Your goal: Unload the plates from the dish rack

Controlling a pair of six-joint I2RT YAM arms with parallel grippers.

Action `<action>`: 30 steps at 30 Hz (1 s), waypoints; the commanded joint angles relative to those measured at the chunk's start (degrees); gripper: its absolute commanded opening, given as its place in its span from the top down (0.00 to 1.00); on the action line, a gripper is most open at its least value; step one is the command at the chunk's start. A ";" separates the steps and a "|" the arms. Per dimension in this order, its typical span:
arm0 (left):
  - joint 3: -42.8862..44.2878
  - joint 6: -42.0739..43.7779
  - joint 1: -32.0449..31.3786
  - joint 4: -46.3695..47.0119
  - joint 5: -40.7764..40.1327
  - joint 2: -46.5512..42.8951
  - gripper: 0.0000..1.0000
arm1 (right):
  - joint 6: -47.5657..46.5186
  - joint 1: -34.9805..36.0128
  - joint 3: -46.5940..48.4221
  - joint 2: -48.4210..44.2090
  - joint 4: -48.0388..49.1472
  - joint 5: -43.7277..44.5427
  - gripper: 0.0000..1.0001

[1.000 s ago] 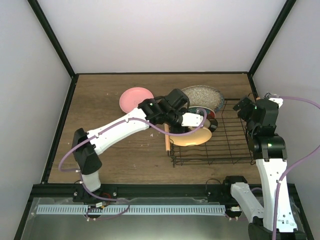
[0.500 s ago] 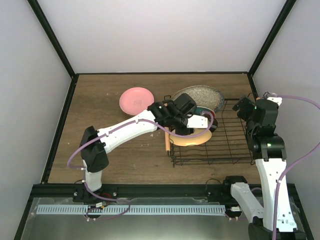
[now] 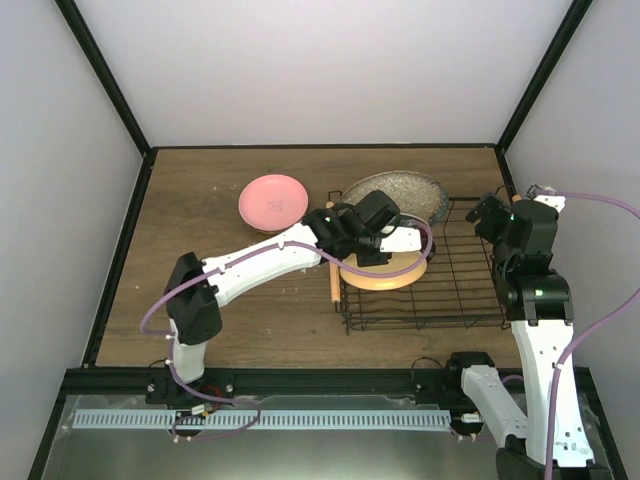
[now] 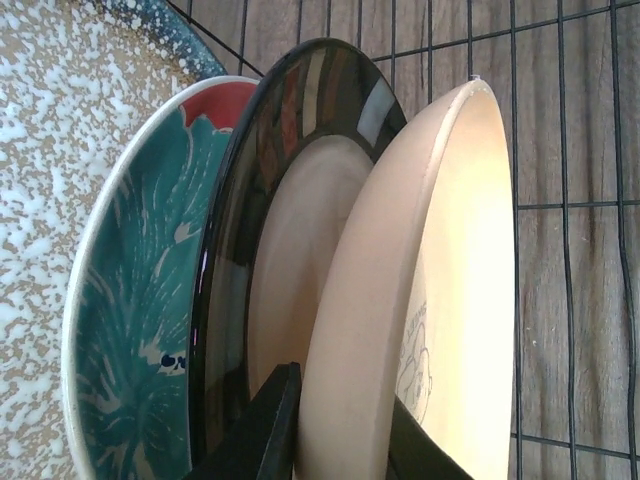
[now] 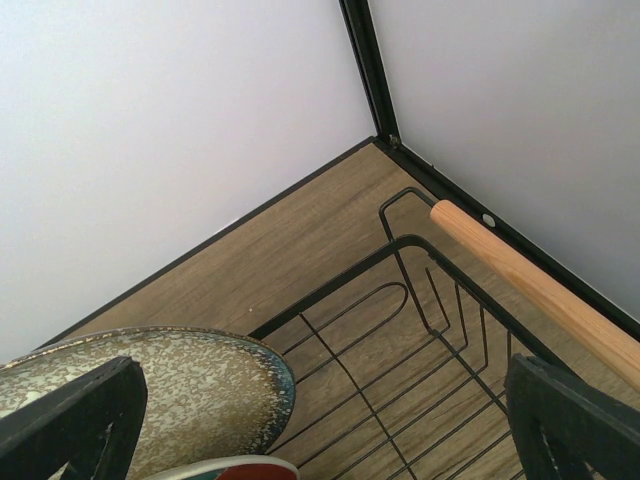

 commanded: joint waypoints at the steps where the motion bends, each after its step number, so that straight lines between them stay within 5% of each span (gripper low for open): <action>1: 2.39 -1.43 -1.66 0.58 -0.09 -1.33 0.96 | 0.85 0.48 -0.09 -0.68 0.28 0.82 0.00; 14: 9.42 -5.37 -1.16 2.63 1.86 -10.31 0.96 | 2.75 0.48 -0.54 -1.40 -0.26 -0.49 0.00; 21: 6.61 -8.27 6.98 7.37 5.80 -21.88 0.96 | 2.31 0.48 -1.65 -1.24 -0.02 -1.22 0.00; 25: 5.79 -15.98 18.63 10.77 11.56 -26.31 0.96 | 2.32 0.48 -1.86 -0.29 0.54 -2.29 0.00; 30: 0.72 -33.73 42.41 14.79 24.87 -27.26 0.96 | 1.80 0.48 -1.99 0.58 1.82 -2.24 0.00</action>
